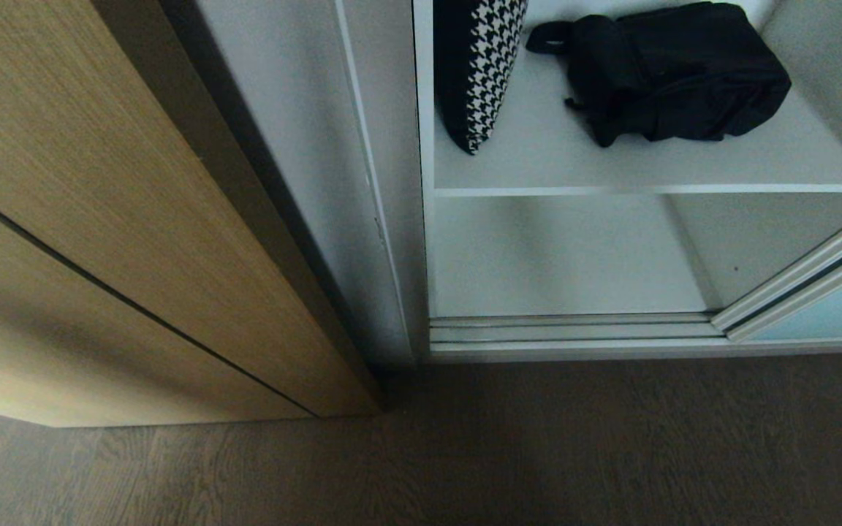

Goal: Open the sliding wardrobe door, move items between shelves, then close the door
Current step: Place the bag on the higher shelf

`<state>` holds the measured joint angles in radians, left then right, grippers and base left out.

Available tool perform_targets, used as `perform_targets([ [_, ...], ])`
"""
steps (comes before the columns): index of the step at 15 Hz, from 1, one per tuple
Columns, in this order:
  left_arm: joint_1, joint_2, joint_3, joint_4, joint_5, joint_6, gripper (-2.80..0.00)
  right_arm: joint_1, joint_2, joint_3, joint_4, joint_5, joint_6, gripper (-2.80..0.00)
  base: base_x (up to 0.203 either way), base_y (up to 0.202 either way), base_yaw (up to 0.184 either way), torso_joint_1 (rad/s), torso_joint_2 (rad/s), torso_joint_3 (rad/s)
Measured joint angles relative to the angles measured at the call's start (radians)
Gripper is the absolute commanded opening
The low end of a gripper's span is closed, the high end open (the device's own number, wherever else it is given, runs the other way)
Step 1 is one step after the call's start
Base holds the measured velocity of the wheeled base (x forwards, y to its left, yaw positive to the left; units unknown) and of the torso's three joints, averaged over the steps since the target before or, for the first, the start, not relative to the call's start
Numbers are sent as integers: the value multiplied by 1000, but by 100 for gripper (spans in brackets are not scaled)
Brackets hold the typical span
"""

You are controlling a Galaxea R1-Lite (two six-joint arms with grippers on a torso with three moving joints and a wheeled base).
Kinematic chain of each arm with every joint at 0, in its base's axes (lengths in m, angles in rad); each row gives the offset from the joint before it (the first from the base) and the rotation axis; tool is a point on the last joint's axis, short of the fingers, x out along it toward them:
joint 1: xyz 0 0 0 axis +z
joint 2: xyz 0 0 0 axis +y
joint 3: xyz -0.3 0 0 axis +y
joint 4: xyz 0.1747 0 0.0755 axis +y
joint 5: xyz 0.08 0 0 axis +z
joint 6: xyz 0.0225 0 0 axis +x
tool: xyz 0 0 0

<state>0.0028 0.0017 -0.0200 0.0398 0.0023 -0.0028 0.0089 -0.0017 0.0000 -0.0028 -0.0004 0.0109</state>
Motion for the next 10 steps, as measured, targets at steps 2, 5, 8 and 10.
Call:
perform_targets([
  [2,0,0,0,0,0,0,-280,0,0,0,0,0,0,-280,0,0,0,6,4,206],
  [5,0,0,0,0,0,0,-280,0,0,0,0,0,0,-280,0,0,0,5,2,202],
  [8,0,0,0,0,0,0,-280,0,0,0,0,0,0,-280,0,0,0,3,4,202],
  [10,0,0,0,0,0,0,-280,0,0,0,0,0,0,-280,0,0,0,-2,1,102],
])
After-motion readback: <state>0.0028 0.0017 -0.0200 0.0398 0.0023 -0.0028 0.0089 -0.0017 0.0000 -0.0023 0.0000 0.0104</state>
